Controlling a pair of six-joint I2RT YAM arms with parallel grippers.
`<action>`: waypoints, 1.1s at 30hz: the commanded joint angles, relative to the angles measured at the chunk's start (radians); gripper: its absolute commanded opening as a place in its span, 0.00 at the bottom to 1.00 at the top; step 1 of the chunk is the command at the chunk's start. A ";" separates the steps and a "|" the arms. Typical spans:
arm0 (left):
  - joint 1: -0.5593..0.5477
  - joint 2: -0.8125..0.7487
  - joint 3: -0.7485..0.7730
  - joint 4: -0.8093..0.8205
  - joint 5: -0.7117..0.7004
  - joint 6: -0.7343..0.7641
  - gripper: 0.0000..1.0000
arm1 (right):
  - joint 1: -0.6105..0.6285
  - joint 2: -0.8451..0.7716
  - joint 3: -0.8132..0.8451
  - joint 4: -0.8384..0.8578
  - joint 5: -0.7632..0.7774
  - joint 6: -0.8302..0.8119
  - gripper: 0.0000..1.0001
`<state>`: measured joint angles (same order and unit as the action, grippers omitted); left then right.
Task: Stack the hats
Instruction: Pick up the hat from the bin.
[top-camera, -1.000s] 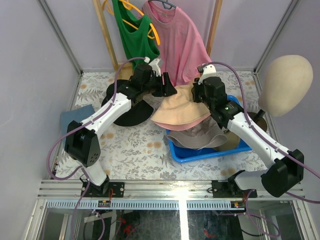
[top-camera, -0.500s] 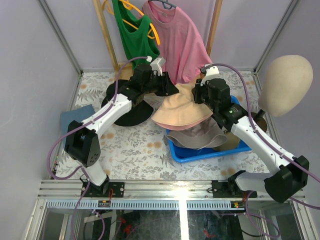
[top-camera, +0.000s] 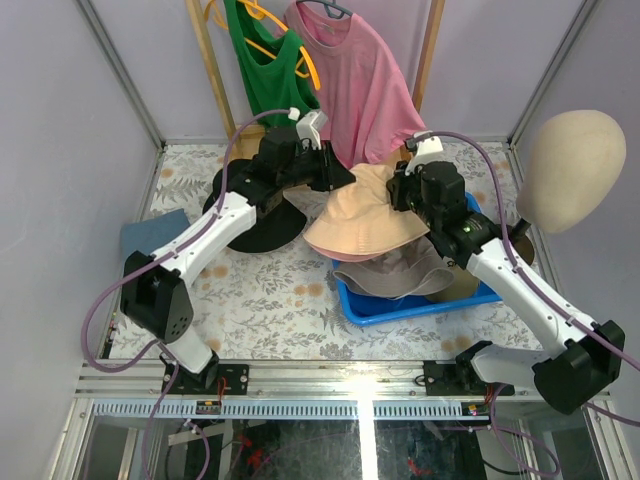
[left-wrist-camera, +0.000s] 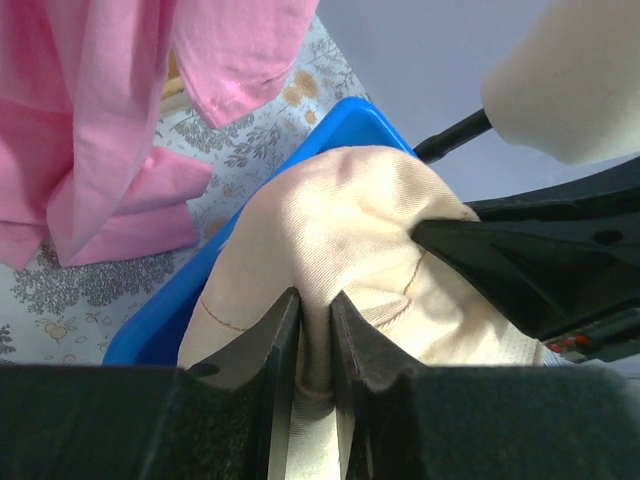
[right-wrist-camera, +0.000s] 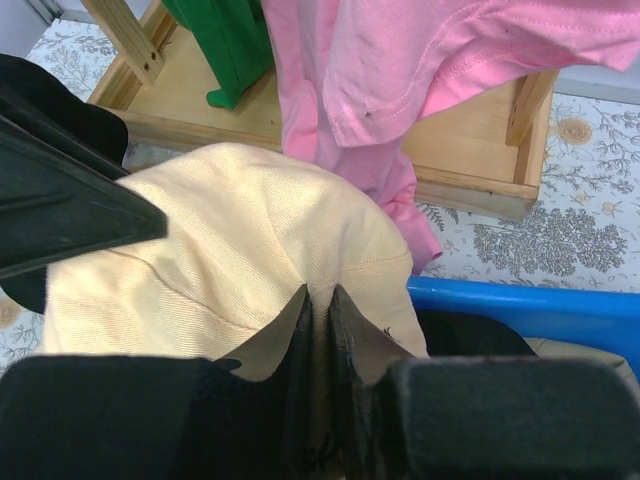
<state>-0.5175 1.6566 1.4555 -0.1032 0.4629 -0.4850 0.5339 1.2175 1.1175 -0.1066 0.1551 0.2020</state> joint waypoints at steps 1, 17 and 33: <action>-0.014 -0.061 0.010 0.052 -0.026 0.036 0.16 | -0.003 -0.048 -0.002 0.006 0.026 -0.007 0.17; -0.087 -0.107 0.104 0.023 -0.114 0.119 0.15 | -0.002 -0.156 -0.034 0.128 0.061 -0.049 0.17; -0.115 -0.128 0.122 0.063 -0.139 0.159 0.15 | -0.003 -0.213 -0.047 0.229 0.058 -0.069 0.17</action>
<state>-0.6182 1.5436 1.5433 -0.1059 0.3397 -0.3580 0.5339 1.0294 1.0576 0.0200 0.1997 0.1532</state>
